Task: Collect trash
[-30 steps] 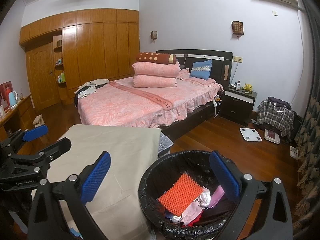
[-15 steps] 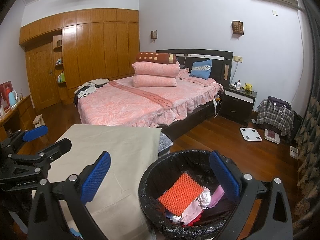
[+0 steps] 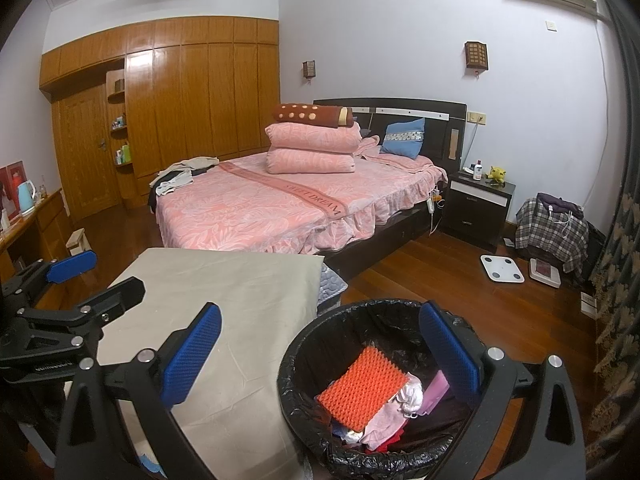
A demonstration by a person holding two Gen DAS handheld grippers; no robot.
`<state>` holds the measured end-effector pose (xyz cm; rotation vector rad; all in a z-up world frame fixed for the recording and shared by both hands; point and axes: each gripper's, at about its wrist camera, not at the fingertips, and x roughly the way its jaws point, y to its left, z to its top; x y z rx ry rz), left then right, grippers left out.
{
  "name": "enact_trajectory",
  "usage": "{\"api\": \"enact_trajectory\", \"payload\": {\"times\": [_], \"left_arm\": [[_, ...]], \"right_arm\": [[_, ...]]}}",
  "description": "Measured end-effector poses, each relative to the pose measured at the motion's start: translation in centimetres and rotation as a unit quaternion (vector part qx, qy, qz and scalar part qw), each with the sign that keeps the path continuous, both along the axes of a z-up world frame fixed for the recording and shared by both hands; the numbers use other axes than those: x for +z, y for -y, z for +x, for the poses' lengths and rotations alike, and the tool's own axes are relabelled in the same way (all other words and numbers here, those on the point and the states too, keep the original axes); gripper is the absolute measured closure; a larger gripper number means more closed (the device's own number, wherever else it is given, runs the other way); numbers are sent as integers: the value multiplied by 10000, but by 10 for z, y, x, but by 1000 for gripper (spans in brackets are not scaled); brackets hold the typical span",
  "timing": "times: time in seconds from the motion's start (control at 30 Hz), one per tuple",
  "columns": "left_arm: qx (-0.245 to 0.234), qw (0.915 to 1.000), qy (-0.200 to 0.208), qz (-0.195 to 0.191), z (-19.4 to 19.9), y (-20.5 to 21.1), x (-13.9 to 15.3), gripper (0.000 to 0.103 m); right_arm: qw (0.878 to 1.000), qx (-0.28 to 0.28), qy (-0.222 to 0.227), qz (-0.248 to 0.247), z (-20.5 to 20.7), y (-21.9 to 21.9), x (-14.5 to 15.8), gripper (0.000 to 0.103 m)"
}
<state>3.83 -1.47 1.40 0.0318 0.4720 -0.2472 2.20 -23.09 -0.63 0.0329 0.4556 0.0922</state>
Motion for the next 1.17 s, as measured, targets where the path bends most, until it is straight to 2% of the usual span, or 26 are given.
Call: {"api": "enact_trajectory", "payload": {"times": [0.47,1.17], "left_arm": [[0,10000,-14,-6,0,1,1,7],[-1,10000,-83,13,3,-1,-7,7]], "right_arm": [[10000,3,-25,8,1,-1,-1,6],[10000,-17,-94,21,2,1,-22,6]]}}
